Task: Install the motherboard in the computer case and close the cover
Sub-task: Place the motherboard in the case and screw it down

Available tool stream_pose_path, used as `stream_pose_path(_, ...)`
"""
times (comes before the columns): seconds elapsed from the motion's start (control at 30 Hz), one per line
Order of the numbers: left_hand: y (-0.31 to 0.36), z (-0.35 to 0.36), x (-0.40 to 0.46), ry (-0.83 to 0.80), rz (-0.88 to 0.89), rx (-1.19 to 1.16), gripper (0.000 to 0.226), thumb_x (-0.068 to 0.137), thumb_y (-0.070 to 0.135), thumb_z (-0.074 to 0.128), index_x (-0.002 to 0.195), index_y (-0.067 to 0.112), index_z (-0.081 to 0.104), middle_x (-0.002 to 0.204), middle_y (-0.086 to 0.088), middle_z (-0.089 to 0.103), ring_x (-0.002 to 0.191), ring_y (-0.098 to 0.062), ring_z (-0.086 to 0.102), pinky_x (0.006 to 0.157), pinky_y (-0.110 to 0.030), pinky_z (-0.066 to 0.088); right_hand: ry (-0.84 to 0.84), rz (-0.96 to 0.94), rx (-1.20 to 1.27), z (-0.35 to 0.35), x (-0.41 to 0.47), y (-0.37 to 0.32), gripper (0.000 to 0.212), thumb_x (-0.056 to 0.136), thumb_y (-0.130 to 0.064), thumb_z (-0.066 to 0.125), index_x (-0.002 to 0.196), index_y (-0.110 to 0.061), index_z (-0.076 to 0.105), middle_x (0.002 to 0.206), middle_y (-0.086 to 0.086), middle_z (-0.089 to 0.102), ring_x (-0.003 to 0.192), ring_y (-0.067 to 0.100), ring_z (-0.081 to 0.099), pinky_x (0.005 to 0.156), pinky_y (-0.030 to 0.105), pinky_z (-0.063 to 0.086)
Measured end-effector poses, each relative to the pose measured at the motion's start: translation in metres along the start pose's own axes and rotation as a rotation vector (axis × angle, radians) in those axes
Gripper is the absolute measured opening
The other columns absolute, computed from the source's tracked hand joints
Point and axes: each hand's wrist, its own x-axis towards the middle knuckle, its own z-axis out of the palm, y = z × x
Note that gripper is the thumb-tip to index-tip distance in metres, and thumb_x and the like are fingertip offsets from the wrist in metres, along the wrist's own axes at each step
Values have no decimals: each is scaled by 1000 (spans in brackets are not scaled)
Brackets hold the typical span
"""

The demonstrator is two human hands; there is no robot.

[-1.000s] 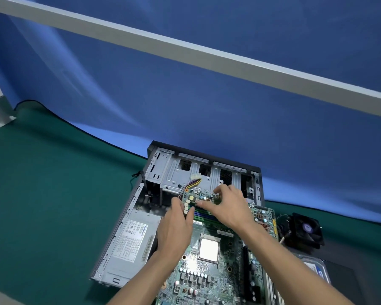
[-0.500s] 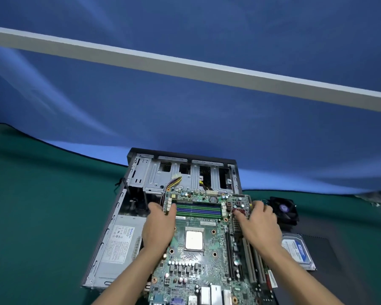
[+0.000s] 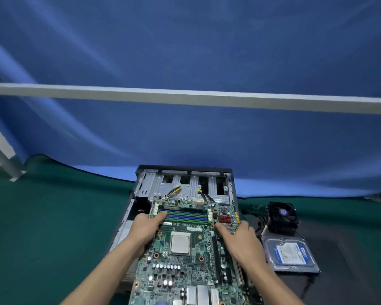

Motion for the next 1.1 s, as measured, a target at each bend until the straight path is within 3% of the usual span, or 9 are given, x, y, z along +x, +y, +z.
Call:
stream_pose_path(0.1, 8, -21, -18, 1, -35, 46, 36, 90, 33, 62, 73, 7, 44, 53, -3, 35, 44, -17, 34, 52, -28, 31, -80, -24, 18, 8, -9, -6, 91, 86, -72, 38, 145, -4, 24, 144, 14, 40, 119, 27, 53, 90, 37, 47)
stream_pose_path(0.27, 8, -38, -37, 3, -114, 201, 47, 93, 29, 59, 117, -10, 50, 64, -5, 45, 49, -16, 41, 44, -24, 33, -271, -60, 75, 19, -23, -5, 96, 84, -74, 41, 150, -9, 13, 144, 10, 44, 120, 25, 54, 99, 39, 43)
stream_pose_path(0.37, 4, -40, -41, -42, -153, 287, 23, 94, 21, 58, 84, 0, 55, 55, -4, 48, 42, -13, 40, 41, -21, 32, -389, -101, -54, 15, -26, 1, 92, 85, -73, 42, 145, -6, 26, 139, 9, 50, 122, 24, 54, 95, 33, 46)
stream_pose_path(0.47, -3, -38, -35, -63, -167, 327, 30, 92, 12, 57, 63, 8, 50, 39, 0, 46, 30, -10, 34, 36, -18, 27, -471, -138, -109, 12, -25, 5, 54, 93, -62, 42, 101, -11, 58, 100, 4, 63, 88, 11, 63, 90, 29, 50)
stream_pose_path(0.57, -7, -32, -21, -48, -130, 477, 33, 90, 16, 60, 60, 9, 49, 45, -2, 50, 37, -13, 42, 43, -19, 34, -491, -120, -146, 12, -23, 1, 42, 101, -46, 33, 75, -18, 51, 80, -1, 52, 68, 6, 52, 94, 29, 46)
stream_pose_path(0.63, -7, -28, -11, -28, -48, 722, 32, 92, 29, 57, 67, 10, 51, 63, -2, 54, 56, -16, 50, 57, -23, 39, -502, -95, -192, 15, -21, -1, 47, 103, -40, 27, 103, -9, 61, 113, 12, 60, 98, 16, 59, 105, 33, 40)
stream_pose_path(0.7, -4, -25, -3, -30, 29, 893, 36, 94, 38, 52, 72, 10, 53, 68, 0, 52, 63, -17, 49, 61, -26, 40, -506, -57, -216, 18, -19, -5, 56, 104, -42, 22, 132, -4, 51, 144, 16, 44, 128, 25, 47, 112, 36, 33)
stream_pose_path(0.87, -2, -24, 24, -124, 122, 1005, 45, 94, 43, 48, 61, 14, 42, 59, 1, 48, 55, -15, 46, 54, -26, 34, -506, 71, -267, 28, -16, -21, 86, 88, -76, 21, 144, -14, 40, 154, 10, 32, 137, 28, 38, 112, 42, 31)
stream_pose_path(1.1, -4, -28, 50, -198, 180, 1162, 50, 93, 53, 38, 70, 13, 57, 64, 4, 52, 63, -14, 53, 64, -26, 42, -555, 202, -351, 26, 0, -37, 99, 80, -77, 43, 151, -12, 22, 157, 10, 22, 139, 29, 34, 111, 42, 31)
